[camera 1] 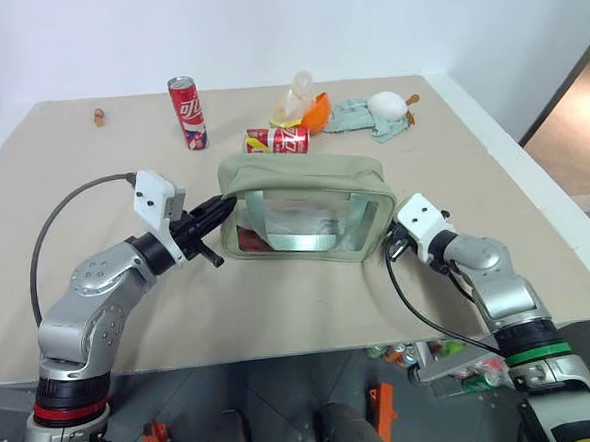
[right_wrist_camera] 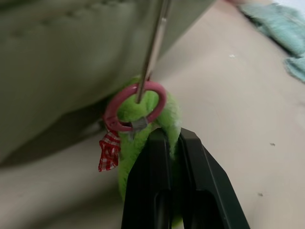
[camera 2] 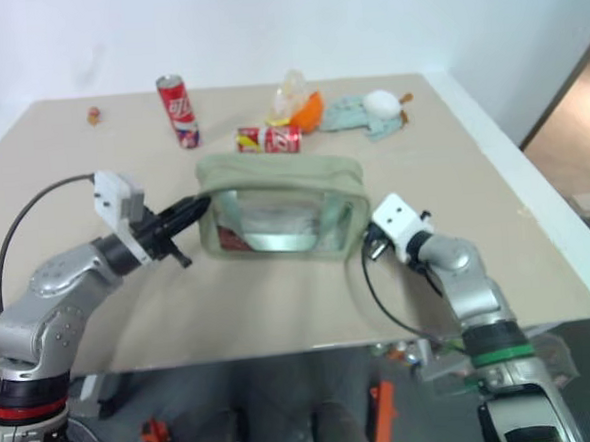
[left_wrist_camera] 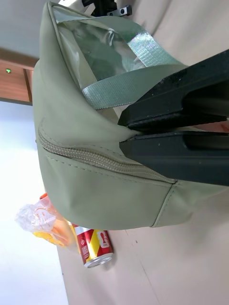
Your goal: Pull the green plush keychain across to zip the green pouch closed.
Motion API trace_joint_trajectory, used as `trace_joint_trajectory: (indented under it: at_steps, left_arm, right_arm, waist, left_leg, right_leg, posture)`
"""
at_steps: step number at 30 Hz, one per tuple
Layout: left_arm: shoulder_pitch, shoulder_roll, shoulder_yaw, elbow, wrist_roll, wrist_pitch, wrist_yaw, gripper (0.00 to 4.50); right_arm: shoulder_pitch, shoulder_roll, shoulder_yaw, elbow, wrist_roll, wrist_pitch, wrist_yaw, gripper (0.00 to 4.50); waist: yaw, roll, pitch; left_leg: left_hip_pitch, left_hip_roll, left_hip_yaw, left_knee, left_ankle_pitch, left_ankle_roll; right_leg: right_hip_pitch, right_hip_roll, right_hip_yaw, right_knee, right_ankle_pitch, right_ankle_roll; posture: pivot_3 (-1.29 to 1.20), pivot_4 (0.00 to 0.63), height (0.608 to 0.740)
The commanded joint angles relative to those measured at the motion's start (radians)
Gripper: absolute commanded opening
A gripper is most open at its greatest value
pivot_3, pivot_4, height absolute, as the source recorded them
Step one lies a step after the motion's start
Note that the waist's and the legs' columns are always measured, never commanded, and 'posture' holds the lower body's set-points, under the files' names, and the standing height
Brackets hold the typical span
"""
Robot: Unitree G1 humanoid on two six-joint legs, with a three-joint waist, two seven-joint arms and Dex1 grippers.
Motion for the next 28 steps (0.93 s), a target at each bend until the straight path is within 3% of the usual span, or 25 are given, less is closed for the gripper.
trace_joint_trajectory:
  at_steps: [1,3,5,6,14,16,18,23,28]
  left_arm:
    - [-0.004,-0.012,0.034,-0.017,-0.036,0.002,0.004,0.00]
    - [0.007,-0.019,0.048,-0.004,-0.063,0.014,-0.005,0.73]
    - [0.021,-0.018,0.050,-0.001,-0.084,0.020,-0.028,1.11]
    - [0.024,-0.018,0.052,-0.002,-0.093,0.022,-0.035,1.71]
    - [0.008,0.042,0.139,0.016,-0.179,0.044,-0.076,4.35]
    - [0.014,0.065,0.187,0.010,-0.235,0.074,-0.077,4.50]
    - [0.052,0.109,0.240,-0.017,-0.277,0.106,-0.085,4.50]
    - [0.161,0.170,0.236,-0.085,-0.193,0.071,-0.070,4.50]
    - [0.252,0.149,0.187,-0.140,-0.112,0.036,-0.031,4.50]
  right_arm:
    - [-0.035,0.058,-0.104,-0.003,0.124,0.021,-0.004,0.06]
    - [-0.040,0.080,-0.166,-0.048,0.219,0.077,0.025,0.00]
    - [-0.042,0.085,-0.217,-0.108,0.313,0.140,0.059,0.56]
    - [-0.042,0.088,-0.244,-0.138,0.358,0.176,0.063,1.04]
    - [0.028,0.012,-0.384,-0.466,0.688,0.421,0.176,3.69]
    - [0.053,-0.024,-0.409,-0.529,0.742,0.471,0.186,4.42]
    - [0.085,-0.069,-0.440,-0.591,0.787,0.509,0.198,4.47]
    - [0.181,-0.151,-0.469,-0.691,0.830,0.561,0.214,4.47]
    - [0.312,-0.218,-0.450,-0.807,0.875,0.590,0.291,4.47]
  waist:
    - [0.000,0.000,0.000]
    - [0.001,0.000,0.000]
    - [0.001,0.000,0.000]
    - [0.001,0.000,0.000]
    - [0.002,0.000,0.000]
    - [0.002,0.000,0.000]
    - [0.001,0.000,0.000]
    - [0.001,0.000,0.000]
    - [0.003,0.000,0.000]
  left_leg:
    - [0.000,0.000,0.000,0.000,0.000,0.000]
    - [0.000,0.001,-0.001,0.000,0.001,0.001]
    - [0.000,0.001,-0.001,0.000,0.001,0.001]
    - [-0.001,0.000,0.000,0.000,0.001,0.001]
    - [-0.001,0.001,-0.002,-0.001,0.000,0.001]
    - [-0.001,0.001,-0.002,-0.002,0.000,0.001]
    - [-0.001,0.001,-0.001,-0.001,0.000,0.001]
    - [0.000,0.001,0.000,-0.002,0.000,0.001]
    - [-0.001,0.001,0.000,-0.002,0.000,0.001]
  right_leg:
    - [0.000,0.001,0.000,0.000,0.000,0.000]
    - [0.000,0.001,0.000,0.000,0.001,-0.001]
    - [0.000,0.001,0.000,0.000,0.001,0.000]
    - [0.000,0.001,0.000,0.000,0.001,0.000]
    - [-0.001,0.001,-0.001,0.000,0.000,0.000]
    - [-0.001,0.001,-0.001,0.000,-0.001,0.000]
    - [-0.001,0.001,-0.001,0.000,-0.001,0.000]
    - [-0.001,0.001,0.000,0.000,-0.001,-0.001]
    - [-0.001,-0.001,0.000,0.000,-0.002,-0.001]
  posture:
    - [0.00,0.150,0.740]
    - [0.00,0.150,0.740]
    - [0.00,0.150,0.740]
    - [0.00,0.150,0.740]
    - [0.00,0.150,0.740]
    - [0.00,0.150,0.740]
    - [0.00,0.150,0.740]
    - [0.00,0.150,0.740]
    - [0.00,0.150,0.740]
